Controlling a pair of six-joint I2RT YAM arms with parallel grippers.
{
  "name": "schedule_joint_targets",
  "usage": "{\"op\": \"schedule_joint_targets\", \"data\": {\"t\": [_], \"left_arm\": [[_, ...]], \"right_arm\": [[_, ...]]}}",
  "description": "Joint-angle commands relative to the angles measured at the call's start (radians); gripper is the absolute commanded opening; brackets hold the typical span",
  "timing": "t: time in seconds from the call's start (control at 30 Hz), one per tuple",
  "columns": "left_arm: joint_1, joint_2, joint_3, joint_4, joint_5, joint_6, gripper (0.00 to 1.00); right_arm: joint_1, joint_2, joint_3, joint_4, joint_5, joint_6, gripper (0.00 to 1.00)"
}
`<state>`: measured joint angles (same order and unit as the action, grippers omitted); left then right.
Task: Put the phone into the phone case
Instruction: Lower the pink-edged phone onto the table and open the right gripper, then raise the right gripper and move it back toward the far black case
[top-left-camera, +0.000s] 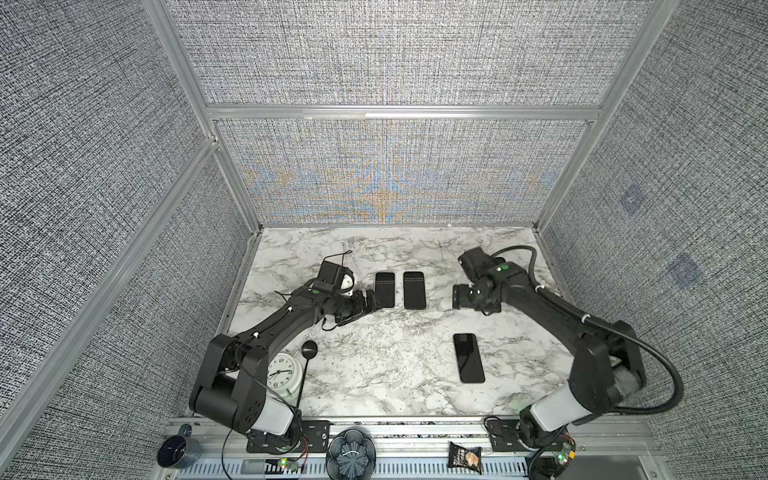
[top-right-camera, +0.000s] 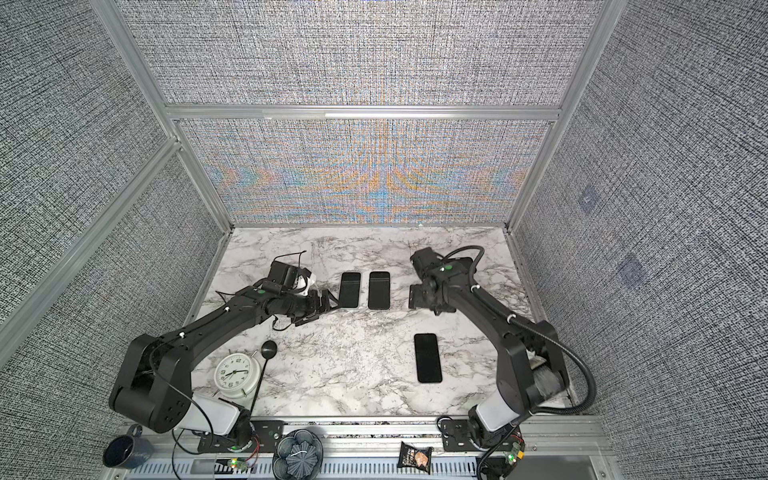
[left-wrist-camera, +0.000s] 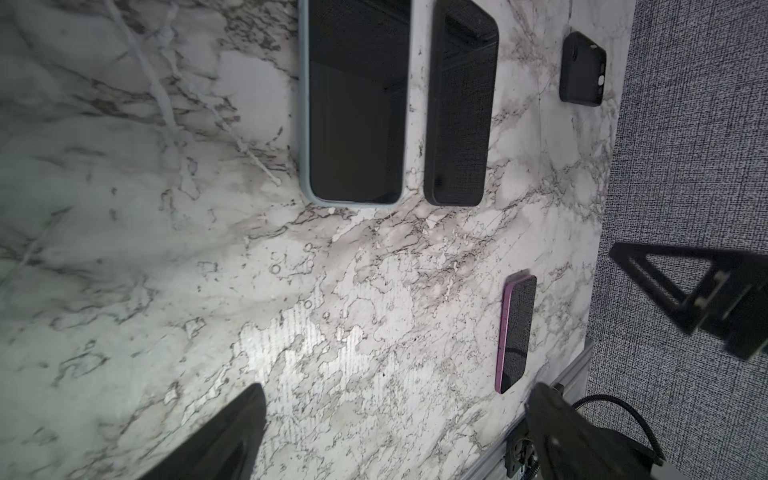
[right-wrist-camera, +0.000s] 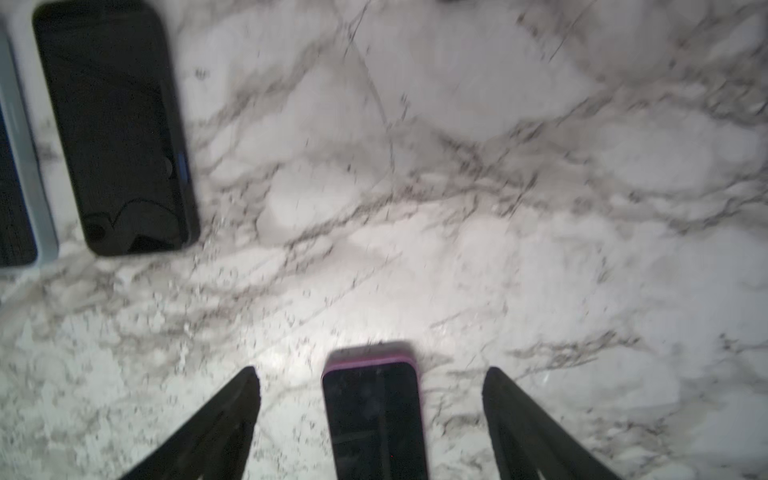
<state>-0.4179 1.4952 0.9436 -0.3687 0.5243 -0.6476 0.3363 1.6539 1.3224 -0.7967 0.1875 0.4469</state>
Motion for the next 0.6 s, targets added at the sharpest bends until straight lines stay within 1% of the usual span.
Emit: {"op": "schedule_joint_targets", "data": {"t": [0.0, 0.1, 0.2, 0.27, 0.37, 0.43, 0.57], "left_arm": [[-0.010, 0.029, 0.034, -0.004, 0.007, 0.012, 0.99], [-0.015, 0.058, 0.055, -0.004, 0.014, 0.014, 0.98], [-0.015, 0.088, 0.076, -0.008, 0.019, 0.020, 0.98], [-0.016, 0.106, 0.086, -0.010, 0.022, 0.021, 0.98], [-0.017, 0.126, 0.091, 0.000, 0.025, 0.016, 0.98], [-0.018, 0.134, 0.092, 0.007, 0.029, 0.011, 0.98], [-0.020, 0.149, 0.096, 0.009, 0.029, 0.011, 0.98]], "right_arm": [[-0.110, 0.122, 0.124, 0.075, -0.025, -0.086, 0.85], [-0.212, 0.259, 0.243, 0.110, -0.132, -0.070, 0.81], [-0.278, 0.373, 0.326, 0.154, -0.227, -0.041, 0.79], [-0.309, 0.440, 0.381, 0.161, -0.256, -0.030, 0.79], [-0.339, 0.519, 0.450, 0.147, -0.268, -0.018, 0.78], [-0.352, 0.549, 0.476, 0.140, -0.302, -0.008, 0.78], [-0.361, 0.582, 0.481, 0.153, -0.312, 0.005, 0.78]]}}
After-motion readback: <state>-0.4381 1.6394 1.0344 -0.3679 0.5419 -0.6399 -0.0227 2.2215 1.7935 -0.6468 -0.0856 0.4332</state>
